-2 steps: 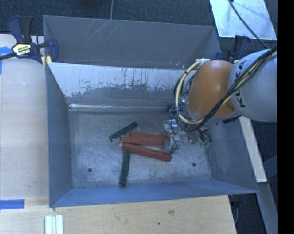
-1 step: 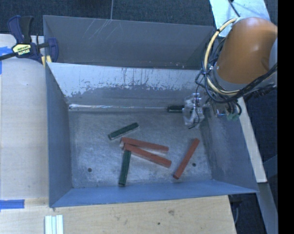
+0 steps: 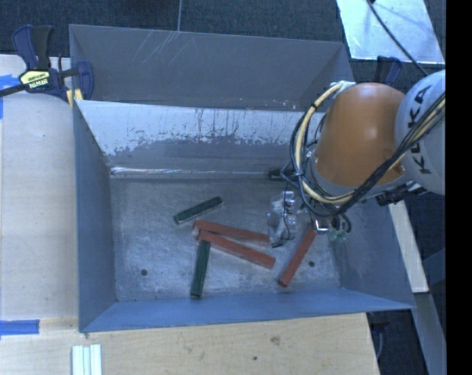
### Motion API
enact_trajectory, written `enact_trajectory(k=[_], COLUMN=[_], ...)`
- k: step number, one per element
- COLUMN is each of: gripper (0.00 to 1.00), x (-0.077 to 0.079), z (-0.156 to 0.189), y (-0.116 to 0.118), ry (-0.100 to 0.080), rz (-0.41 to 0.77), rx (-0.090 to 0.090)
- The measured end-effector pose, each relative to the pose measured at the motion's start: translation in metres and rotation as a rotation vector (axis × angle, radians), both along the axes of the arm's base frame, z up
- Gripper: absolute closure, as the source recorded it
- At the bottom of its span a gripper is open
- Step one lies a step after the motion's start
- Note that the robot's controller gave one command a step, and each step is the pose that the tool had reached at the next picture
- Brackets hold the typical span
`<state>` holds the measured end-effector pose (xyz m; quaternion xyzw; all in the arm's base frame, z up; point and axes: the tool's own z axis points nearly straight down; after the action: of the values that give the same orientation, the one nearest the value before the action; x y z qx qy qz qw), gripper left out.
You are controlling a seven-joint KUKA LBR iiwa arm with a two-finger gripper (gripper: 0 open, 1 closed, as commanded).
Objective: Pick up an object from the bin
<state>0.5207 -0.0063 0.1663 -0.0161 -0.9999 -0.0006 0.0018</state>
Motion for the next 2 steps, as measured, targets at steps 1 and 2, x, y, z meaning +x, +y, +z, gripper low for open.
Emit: enact_trajectory(k=[1,2], gripper=[0.00,0.00], x=[0.002,0.008], z=[0.002,-0.100], y=[-0.002,0.033], ry=[-0.007,-0.004], rz=[-0.001,-0.046], rx=[-0.001,-0.001])
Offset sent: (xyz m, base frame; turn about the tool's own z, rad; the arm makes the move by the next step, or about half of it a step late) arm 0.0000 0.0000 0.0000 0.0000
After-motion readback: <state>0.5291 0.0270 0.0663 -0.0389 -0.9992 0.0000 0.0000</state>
